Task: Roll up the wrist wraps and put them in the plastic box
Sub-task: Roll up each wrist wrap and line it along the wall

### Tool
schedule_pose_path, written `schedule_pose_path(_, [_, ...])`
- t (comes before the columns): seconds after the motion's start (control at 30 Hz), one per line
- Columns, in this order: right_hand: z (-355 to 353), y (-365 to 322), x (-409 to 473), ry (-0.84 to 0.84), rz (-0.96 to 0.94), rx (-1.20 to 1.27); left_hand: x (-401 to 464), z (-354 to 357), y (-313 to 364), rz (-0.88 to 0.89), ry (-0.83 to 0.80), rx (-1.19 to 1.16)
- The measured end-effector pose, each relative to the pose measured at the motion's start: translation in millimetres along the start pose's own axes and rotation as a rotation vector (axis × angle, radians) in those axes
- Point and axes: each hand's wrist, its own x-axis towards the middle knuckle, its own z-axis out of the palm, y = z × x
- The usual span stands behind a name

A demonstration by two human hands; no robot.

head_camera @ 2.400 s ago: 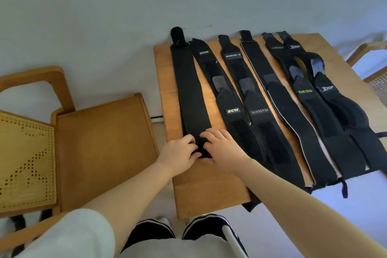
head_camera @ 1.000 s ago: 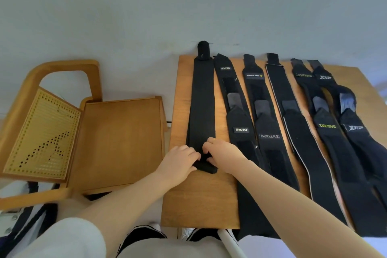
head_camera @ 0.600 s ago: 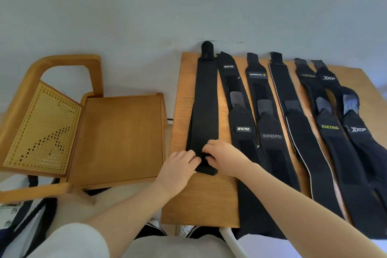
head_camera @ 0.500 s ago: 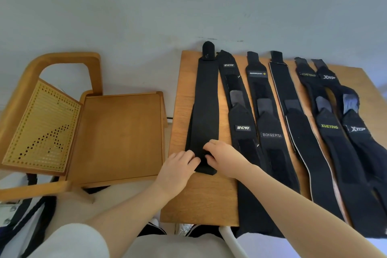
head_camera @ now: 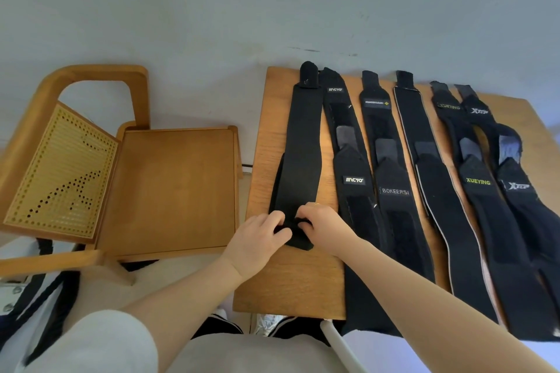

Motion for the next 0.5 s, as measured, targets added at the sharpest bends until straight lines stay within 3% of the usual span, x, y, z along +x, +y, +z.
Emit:
schedule_pose_path(0.17, [-0.3,-4.8,-1.4,-0.043,0.002,-0.098,-1.6,0.4,0.3,-0.079,-0.035,-0.003])
schedule_pose_path(0.27, [-3.2,-8.2,2.6,-0.052,0.053,-0.108,-3.1,-3.3,1.6,-0.066,-0.069,0.159])
schedule_pose_path(0.4, [-7.6,-12.8,10.8,-0.104,0.076,-0.157,-8.0,-4.6,-2.1,0.184,-0.076,0.346])
schedule_pose_path(0.5, [-13.7,-10.1,12.4,-0.153,0.030,-0.125,-9.9,-2.9,-2.7,0.228,-0.128,0.342])
